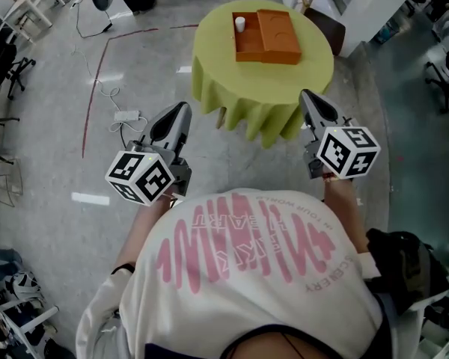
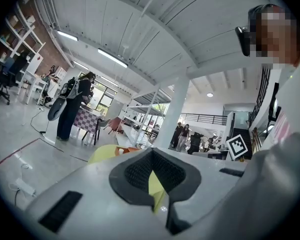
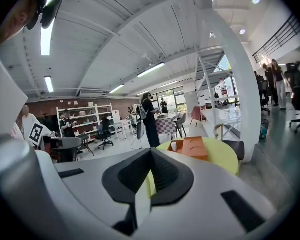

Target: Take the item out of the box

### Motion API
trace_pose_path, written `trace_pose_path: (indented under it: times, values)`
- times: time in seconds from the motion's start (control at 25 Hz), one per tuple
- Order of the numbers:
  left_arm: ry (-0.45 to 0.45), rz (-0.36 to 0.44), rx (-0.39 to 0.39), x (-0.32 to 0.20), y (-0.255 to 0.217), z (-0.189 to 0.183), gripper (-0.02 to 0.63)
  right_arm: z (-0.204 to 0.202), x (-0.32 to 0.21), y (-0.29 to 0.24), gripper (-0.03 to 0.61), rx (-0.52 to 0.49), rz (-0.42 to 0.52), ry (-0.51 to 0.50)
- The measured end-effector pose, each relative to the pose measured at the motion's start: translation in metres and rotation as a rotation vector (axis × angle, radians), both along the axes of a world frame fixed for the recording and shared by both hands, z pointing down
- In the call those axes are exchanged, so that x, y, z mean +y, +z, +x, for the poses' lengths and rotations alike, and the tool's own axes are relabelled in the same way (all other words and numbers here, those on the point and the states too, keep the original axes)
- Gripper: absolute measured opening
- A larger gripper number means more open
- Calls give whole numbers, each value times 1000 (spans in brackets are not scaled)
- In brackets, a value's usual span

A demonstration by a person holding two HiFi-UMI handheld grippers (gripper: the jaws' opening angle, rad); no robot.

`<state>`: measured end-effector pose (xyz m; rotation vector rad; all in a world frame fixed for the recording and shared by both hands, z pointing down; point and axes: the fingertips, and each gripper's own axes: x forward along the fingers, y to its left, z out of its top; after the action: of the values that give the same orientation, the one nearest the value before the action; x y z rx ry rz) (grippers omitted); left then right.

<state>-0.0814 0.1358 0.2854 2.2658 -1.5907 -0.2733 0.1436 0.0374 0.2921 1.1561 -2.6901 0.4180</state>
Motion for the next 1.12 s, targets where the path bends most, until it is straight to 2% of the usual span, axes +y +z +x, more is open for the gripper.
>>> trace_pose_path:
  times: [0.24, 0.48, 0.72, 1.12]
  values:
    - [12, -2, 6, 0, 3, 0, 7, -3, -1, 4, 5, 15, -12, 5]
    - [26, -49, 37, -1, 19, 12, 7, 12, 4, 23, 5, 27, -71, 29]
    - [26, -59, 49, -2, 24, 17, 8, 15, 1, 32, 5, 5, -117, 30]
    - [-41, -41, 38, -38, 21, -4, 7, -16, -55, 28, 5, -18, -93, -37]
